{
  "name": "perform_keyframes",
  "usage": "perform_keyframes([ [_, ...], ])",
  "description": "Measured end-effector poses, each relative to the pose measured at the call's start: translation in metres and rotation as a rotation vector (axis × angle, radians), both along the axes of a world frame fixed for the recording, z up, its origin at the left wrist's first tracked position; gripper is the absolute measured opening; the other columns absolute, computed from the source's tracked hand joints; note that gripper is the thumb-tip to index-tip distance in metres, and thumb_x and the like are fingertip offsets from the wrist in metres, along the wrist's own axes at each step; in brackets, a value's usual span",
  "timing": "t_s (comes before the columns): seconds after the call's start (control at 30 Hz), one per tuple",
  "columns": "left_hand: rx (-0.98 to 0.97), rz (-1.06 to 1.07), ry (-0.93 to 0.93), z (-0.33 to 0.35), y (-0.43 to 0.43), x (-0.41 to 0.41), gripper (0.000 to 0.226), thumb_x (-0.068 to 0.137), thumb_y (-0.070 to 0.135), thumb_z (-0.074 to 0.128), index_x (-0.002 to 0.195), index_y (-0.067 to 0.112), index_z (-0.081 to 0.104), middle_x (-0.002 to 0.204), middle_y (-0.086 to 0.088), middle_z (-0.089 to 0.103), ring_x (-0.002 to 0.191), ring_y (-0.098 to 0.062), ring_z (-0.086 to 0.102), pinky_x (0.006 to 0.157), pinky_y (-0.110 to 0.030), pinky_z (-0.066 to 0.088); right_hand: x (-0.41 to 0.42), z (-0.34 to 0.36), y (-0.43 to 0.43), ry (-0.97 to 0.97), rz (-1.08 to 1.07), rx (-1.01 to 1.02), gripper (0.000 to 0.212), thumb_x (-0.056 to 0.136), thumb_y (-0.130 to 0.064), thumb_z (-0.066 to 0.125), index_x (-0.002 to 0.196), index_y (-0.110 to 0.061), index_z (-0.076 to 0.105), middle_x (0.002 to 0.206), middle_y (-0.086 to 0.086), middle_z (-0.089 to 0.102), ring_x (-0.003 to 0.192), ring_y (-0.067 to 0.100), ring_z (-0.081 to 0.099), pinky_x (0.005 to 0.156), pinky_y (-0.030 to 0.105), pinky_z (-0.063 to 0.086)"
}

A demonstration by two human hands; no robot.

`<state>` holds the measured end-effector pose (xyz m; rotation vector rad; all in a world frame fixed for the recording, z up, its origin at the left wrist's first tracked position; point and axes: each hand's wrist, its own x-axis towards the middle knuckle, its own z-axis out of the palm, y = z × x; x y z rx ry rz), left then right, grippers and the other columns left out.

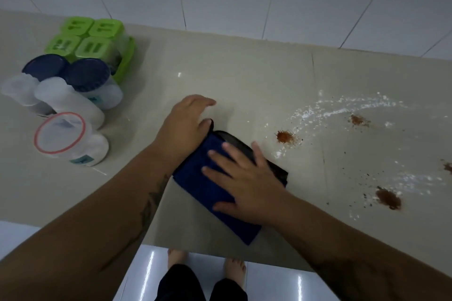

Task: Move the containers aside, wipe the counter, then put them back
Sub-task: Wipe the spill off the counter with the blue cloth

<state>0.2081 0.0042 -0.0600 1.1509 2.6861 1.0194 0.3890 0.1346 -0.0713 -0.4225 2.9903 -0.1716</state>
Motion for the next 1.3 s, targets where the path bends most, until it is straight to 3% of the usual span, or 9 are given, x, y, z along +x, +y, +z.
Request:
perform_keyframes([
  [0.2, -0.001, 0.364, 0.120, -0.033, -0.041, -0.009, 0.042, 0.096, 0.038, 0.047, 0.130, 0.012, 0.051, 0.128, -0.010, 0.056, 0.120, -0.029, 0.049, 0.104, -0.040, 0.035, -0.055, -0.021, -0.031, -0.061, -0.241, -0.090, 0.062, 0.093, -0.054, 0.026, 0.152, -0.037, 0.015, 0.162, -0.011, 0.005, 0.149, 0.018, -0.003, 0.110, 0.065, -0.009],
  [0.33, -0.263, 0.259, 0.117, -0.043, -0.025, 0.000, 0.056, 0.092, 0.053, 0.038, 0.137, 0.021, 0.045, 0.142, -0.005, 0.048, 0.137, -0.032, 0.033, 0.111, -0.057, 0.020, -0.112, -0.019, 0.055, -0.077, -0.586, 0.013, 0.062, 0.095, -0.047, 0.025, 0.152, -0.036, 0.005, 0.162, -0.012, -0.003, 0.148, 0.018, -0.004, 0.109, 0.070, -0.005],
  [0.47, -0.399, 0.140, 0.127, -0.043, -0.015, -0.001, 0.060, 0.094, 0.058, 0.029, 0.144, 0.027, 0.035, 0.152, 0.003, 0.033, 0.146, -0.026, 0.015, 0.115, -0.058, 0.008, -0.079, -0.018, 0.173, -0.136, -0.919, -0.036, 0.055, 0.098, -0.042, 0.028, 0.151, -0.039, 0.015, 0.161, -0.014, 0.005, 0.148, 0.016, 0.002, 0.106, 0.075, 0.001],
  [0.67, -0.430, 0.114, 0.125, -0.046, -0.015, -0.002, 0.061, 0.094, 0.057, 0.026, 0.145, 0.025, 0.034, 0.155, 0.001, 0.030, 0.147, -0.027, 0.014, 0.114, -0.061, 0.010, 0.011, -0.018, 0.078, -0.095, -0.802, -0.044, 0.064, 0.085, -0.048, 0.033, 0.148, -0.041, 0.024, 0.159, -0.013, 0.019, 0.148, 0.018, 0.012, 0.107, 0.073, 0.005],
  [0.77, -0.426, 0.162, 0.110, -0.048, -0.011, -0.002, 0.060, 0.095, 0.055, 0.028, 0.147, 0.025, 0.032, 0.157, 0.000, 0.025, 0.147, -0.027, 0.012, 0.113, -0.061, 0.007, -0.015, -0.022, 0.005, -0.050, -0.607, -0.023, 0.062, 0.090, -0.058, 0.033, 0.149, -0.038, 0.025, 0.158, -0.011, 0.022, 0.147, 0.022, 0.015, 0.107, 0.069, 0.001],
  [0.87, -0.409, 0.278, 0.030, -0.049, -0.001, -0.002, 0.058, 0.098, 0.052, 0.025, 0.150, 0.026, 0.024, 0.161, 0.000, 0.015, 0.148, -0.025, 0.003, 0.115, -0.059, 0.001, -0.072, -0.023, 0.020, -0.061, -0.519, -0.053, 0.060, 0.095, -0.058, 0.026, 0.151, -0.041, 0.011, 0.161, -0.016, 0.005, 0.149, 0.017, -0.001, 0.111, 0.066, -0.005],
  [1.1, -0.475, 0.259, 0.034, -0.047, 0.003, 0.000, 0.060, 0.098, 0.053, 0.013, 0.153, 0.027, 0.012, 0.162, 0.002, 0.005, 0.148, -0.021, -0.006, 0.116, -0.057, -0.003, -0.066, -0.022, 0.173, -0.072, -0.948, -0.067, 0.060, 0.097, -0.048, 0.029, 0.152, -0.033, 0.011, 0.162, -0.011, 0.005, 0.148, 0.019, 0.002, 0.111, 0.068, 0.005],
  [1.2, -0.518, 0.254, 0.045, -0.049, 0.005, -0.001, 0.059, 0.099, 0.052, 0.011, 0.153, 0.030, 0.007, 0.162, 0.003, 0.001, 0.148, -0.021, -0.007, 0.115, -0.059, -0.001, -0.008, -0.020, 0.116, -0.060, -1.079, -0.002, 0.061, 0.094, -0.044, 0.030, 0.152, -0.034, 0.013, 0.162, -0.011, 0.006, 0.148, 0.020, 0.004, 0.111, 0.068, 0.006],
  [1.3, -0.546, 0.240, 0.043, -0.051, 0.007, -0.005, 0.058, 0.098, 0.051, 0.009, 0.152, 0.032, 0.000, 0.162, 0.005, -0.005, 0.148, -0.022, -0.009, 0.115, -0.060, -0.002, -0.007, -0.018, 0.038, -0.106, -0.968, 0.000, 0.065, 0.092, -0.050, 0.025, 0.152, -0.036, 0.004, 0.161, -0.014, -0.002, 0.148, 0.019, -0.005, 0.111, 0.063, -0.003],
])
